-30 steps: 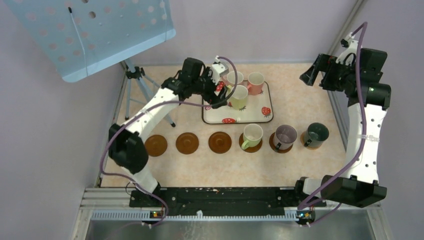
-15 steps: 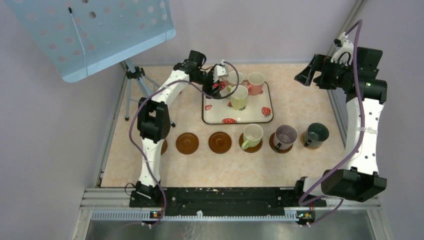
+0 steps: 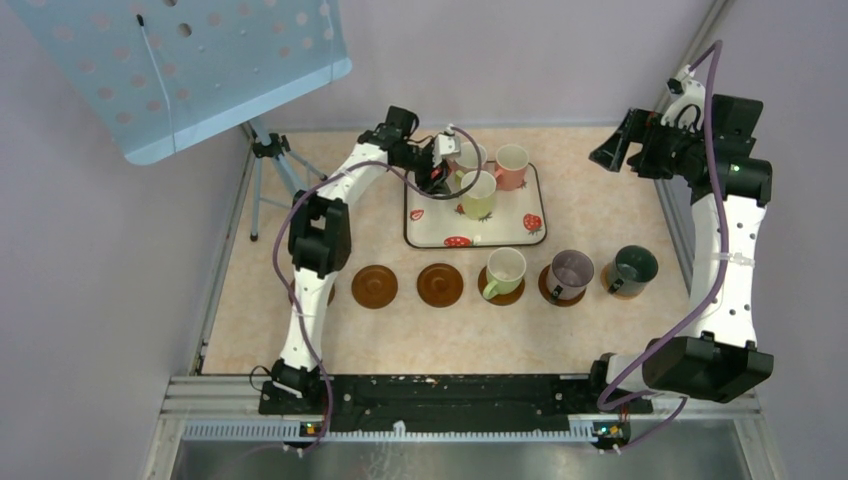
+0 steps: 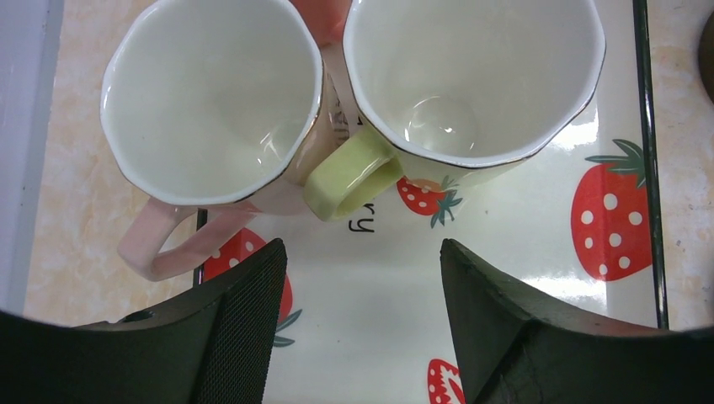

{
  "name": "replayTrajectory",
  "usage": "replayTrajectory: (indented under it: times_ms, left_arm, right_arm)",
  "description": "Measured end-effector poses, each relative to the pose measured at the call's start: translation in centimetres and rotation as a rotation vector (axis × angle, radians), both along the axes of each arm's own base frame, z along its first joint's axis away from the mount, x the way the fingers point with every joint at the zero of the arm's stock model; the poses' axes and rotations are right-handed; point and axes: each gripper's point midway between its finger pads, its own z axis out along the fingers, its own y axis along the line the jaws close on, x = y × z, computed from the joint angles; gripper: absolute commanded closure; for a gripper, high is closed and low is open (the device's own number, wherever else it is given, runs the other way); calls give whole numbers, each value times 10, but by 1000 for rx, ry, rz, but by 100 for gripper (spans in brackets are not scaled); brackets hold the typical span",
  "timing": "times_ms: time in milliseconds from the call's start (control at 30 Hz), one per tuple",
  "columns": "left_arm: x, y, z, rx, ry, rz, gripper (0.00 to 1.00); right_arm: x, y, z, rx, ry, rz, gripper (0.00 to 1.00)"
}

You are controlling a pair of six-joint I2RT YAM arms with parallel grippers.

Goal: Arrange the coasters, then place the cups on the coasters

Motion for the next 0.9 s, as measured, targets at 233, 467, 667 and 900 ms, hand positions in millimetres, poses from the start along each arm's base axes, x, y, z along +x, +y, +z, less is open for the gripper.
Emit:
replayTrajectory:
  times_ms: [233, 467, 667, 900]
  left_arm:
    - [2, -11, 4, -31, -30, -33, 28]
    - [-6, -22, 6, -36, -46, -75, 35]
    - [-8, -24, 5, -36, -49, -88, 46]
    - [-19, -20, -5, -23, -18, -100, 52]
  right_arm:
    - [1, -2, -1, -12, 0, -9, 6]
    - [2, -5, -4, -20, 4, -18, 6]
    - [3, -6, -4, -23, 3, -22, 6]
    - [3, -6, -4, -23, 2, -22, 6]
